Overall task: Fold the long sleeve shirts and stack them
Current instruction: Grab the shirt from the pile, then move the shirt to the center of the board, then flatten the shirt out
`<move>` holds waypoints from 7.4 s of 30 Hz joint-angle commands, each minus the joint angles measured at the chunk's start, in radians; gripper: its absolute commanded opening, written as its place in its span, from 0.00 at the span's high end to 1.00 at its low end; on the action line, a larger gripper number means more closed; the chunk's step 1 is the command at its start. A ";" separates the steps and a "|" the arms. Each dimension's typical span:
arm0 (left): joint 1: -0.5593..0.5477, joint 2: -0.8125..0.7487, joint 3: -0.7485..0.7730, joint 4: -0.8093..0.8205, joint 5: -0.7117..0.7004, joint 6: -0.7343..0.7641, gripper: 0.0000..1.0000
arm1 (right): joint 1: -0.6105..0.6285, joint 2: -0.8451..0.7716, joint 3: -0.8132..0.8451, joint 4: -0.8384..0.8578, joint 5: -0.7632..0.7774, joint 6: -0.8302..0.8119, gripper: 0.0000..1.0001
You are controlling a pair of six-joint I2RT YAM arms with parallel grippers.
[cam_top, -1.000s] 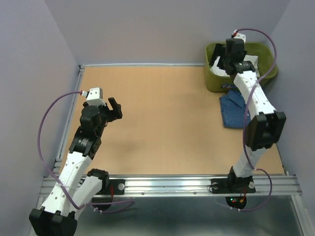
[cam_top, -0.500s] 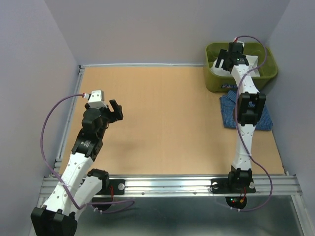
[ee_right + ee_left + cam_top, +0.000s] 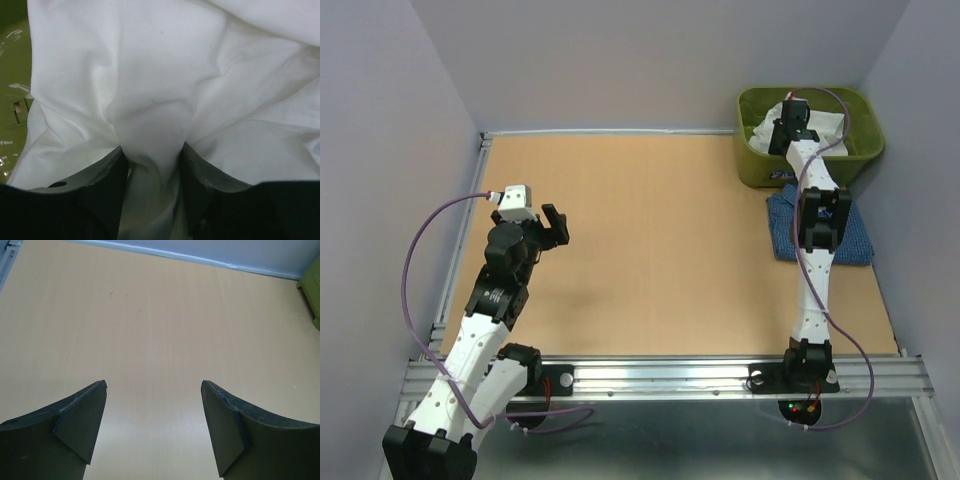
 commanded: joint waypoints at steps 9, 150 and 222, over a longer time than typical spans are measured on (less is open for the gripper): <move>0.005 -0.005 -0.009 0.059 -0.003 0.022 0.13 | 0.002 -0.091 0.072 0.164 -0.011 -0.019 0.99; -0.134 0.613 0.179 -0.031 0.323 -0.357 0.32 | 0.637 -1.320 -1.554 0.086 -0.049 0.340 0.99; -0.762 0.628 0.445 -0.215 -0.045 -0.395 0.27 | 0.490 -0.921 -1.283 0.395 -0.435 0.174 0.21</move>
